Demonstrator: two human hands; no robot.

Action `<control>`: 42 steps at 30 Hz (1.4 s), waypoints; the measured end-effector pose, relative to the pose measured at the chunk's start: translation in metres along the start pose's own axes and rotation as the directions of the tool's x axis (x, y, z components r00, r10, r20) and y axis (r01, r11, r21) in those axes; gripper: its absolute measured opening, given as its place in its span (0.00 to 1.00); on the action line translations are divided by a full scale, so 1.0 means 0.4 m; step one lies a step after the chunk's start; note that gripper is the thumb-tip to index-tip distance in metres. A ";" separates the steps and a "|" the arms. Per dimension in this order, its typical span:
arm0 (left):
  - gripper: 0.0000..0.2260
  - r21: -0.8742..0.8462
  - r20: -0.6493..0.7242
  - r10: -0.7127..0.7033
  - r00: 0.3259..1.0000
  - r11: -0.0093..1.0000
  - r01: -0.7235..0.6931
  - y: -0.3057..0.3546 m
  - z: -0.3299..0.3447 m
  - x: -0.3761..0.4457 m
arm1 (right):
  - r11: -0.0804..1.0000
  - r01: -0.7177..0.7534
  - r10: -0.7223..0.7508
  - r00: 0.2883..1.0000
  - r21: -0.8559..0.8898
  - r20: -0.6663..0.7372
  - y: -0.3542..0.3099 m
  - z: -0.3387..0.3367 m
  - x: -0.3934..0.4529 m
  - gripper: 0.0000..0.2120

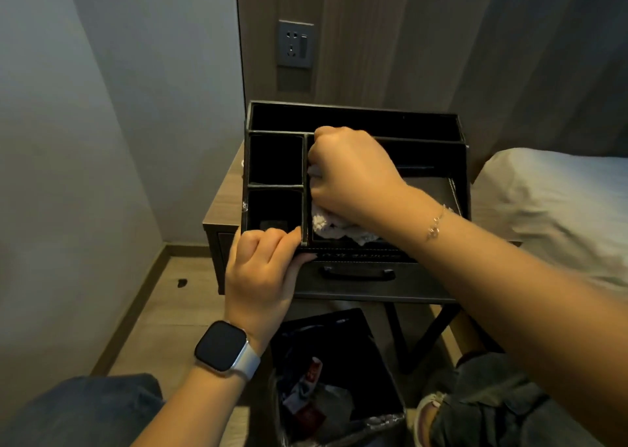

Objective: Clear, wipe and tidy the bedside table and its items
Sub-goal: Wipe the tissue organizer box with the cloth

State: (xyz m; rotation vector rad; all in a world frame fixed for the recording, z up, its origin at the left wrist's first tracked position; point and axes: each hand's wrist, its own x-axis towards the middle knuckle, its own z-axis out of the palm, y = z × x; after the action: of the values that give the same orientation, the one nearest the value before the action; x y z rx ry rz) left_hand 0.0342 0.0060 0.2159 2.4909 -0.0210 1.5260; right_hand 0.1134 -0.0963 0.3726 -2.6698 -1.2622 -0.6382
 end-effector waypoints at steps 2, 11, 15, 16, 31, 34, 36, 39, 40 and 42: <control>0.10 0.010 -0.026 0.007 1.000 1.000 -0.006 0.006 0.005 -0.019 | 0.998 0.033 -0.035 0.999 0.054 0.039 -0.016 -0.011 -0.049 0.13; 0.10 0.006 0.032 -0.030 0.999 1.000 0.030 0.010 -0.007 -0.008 | 0.966 0.121 -0.163 0.971 0.229 0.175 0.022 -0.054 -0.200 0.11; 0.11 -0.001 0.028 -0.028 0.999 1.000 0.028 0.010 -0.007 0.000 | 0.985 0.002 0.007 0.999 0.175 -0.047 0.062 -0.048 -0.078 0.11; 0.11 -0.005 0.028 -0.024 0.999 1.000 0.024 0.010 -0.008 0.000 | 0.990 -0.031 0.038 0.998 0.137 -0.054 0.058 -0.033 -0.051 0.11; 0.10 -0.001 0.012 -0.030 0.999 1.000 0.030 0.013 -0.014 0.007 | 0.980 -0.033 0.048 0.996 0.196 -0.071 0.046 -0.049 -0.094 0.10; 0.10 -0.014 0.005 -0.029 1.000 0.999 0.029 0.015 -0.014 0.008 | 0.985 -0.162 0.160 0.986 -0.065 -0.044 0.017 -0.023 -0.038 0.09; 0.10 -0.019 -0.002 -0.025 1.000 1.000 0.025 0.012 -0.012 0.015 | 0.981 -0.129 0.133 0.991 -0.146 0.020 -0.015 -0.008 -0.016 0.05; 0.10 -0.013 -0.016 -0.022 1.000 1.000 0.022 0.011 -0.008 0.013 | 0.993 -0.048 0.053 0.997 -0.106 0.049 -0.028 -0.002 -0.005 0.13; 0.10 -0.012 -0.016 -0.027 1.000 1.000 0.027 0.012 -0.008 0.010 | 0.998 -0.011 0.015 0.998 -0.065 0.065 -0.021 -0.007 -0.009 0.16; 0.09 -0.013 -0.008 -0.040 0.999 0.999 0.040 0.015 -0.011 0.008 | 0.997 0.081 -0.080 0.989 -0.004 0.125 -0.004 -0.024 -0.038 0.15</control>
State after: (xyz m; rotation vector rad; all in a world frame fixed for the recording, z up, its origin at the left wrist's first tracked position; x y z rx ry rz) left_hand 0.0310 0.0012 0.2216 2.4598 0.0206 1.5154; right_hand 0.1003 -0.1086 0.3747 -2.7157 -1.4087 -0.4933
